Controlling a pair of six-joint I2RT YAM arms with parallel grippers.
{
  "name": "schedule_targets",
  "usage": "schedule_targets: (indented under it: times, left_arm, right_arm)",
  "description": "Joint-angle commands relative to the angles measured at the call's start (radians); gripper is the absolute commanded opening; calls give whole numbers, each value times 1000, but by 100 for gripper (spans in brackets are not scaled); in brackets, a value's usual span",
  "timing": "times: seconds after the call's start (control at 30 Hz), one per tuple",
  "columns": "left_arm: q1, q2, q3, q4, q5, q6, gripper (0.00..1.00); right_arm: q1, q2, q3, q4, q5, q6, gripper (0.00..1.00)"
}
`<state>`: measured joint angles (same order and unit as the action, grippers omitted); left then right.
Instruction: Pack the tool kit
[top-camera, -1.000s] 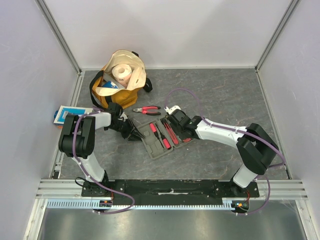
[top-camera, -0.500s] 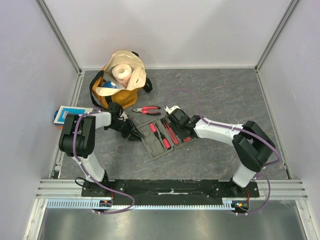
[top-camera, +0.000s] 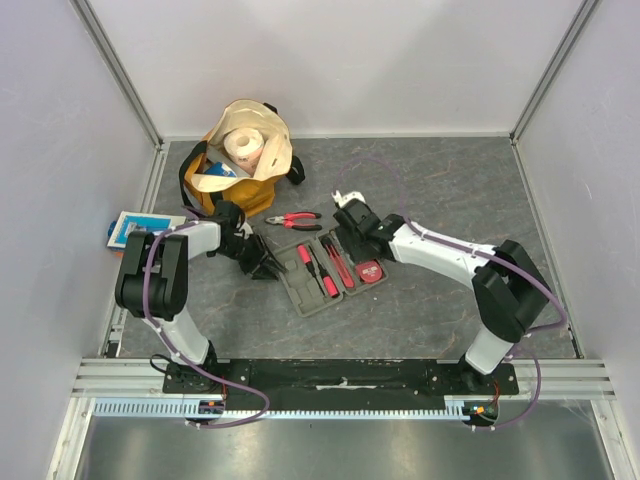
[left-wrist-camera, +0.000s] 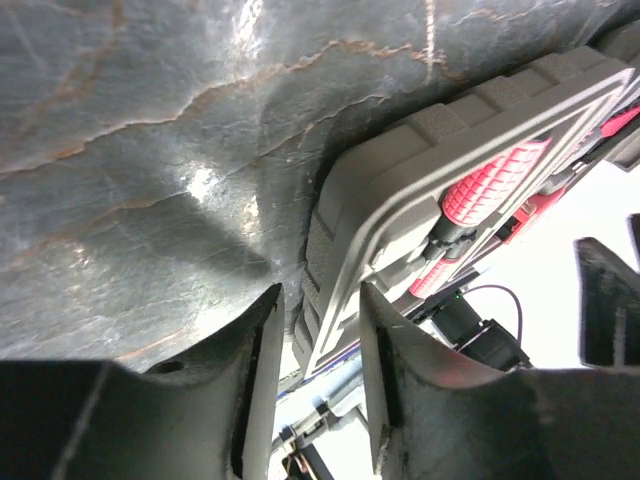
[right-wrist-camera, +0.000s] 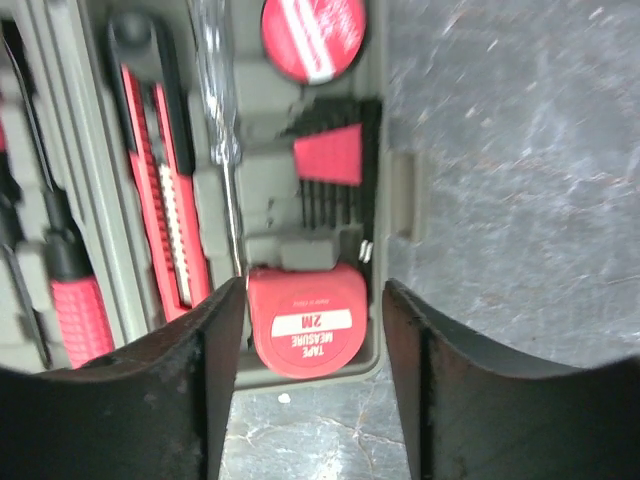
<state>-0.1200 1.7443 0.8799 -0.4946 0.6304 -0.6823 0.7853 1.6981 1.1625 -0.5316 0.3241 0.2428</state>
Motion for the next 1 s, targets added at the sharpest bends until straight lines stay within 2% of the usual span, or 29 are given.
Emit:
schedule_targets:
  times: [0.0, 0.13, 0.2, 0.33, 0.47, 0.67, 0.97]
  left_arm:
    - [5, -81, 56, -9, -74, 46, 47]
    - [3, -123, 73, -9, -80, 55, 63]
    - [5, -138, 71, -9, -92, 64, 68]
    - [3, -134, 51, -7, -113, 87, 69]
    - [5, -98, 34, 5, -118, 89, 61]
    - [-13, -48, 37, 67, -51, 90, 47]
    - [-104, 53, 143, 62, -29, 136, 40]
  right_arm:
    - [-52, -83, 109, -1, 73, 62, 67]
    - [-104, -78, 137, -4, 55, 92, 73]
    - [-127, -68, 135, -4, 35, 104, 75]
    - [-167, -40, 129, 4, -9, 121, 80]
    - [-192, 3, 114, 33, -95, 122, 81]
    - [-219, 49, 71, 111, -198, 159, 75]
    - [-224, 32, 51, 114, -148, 167, 74]
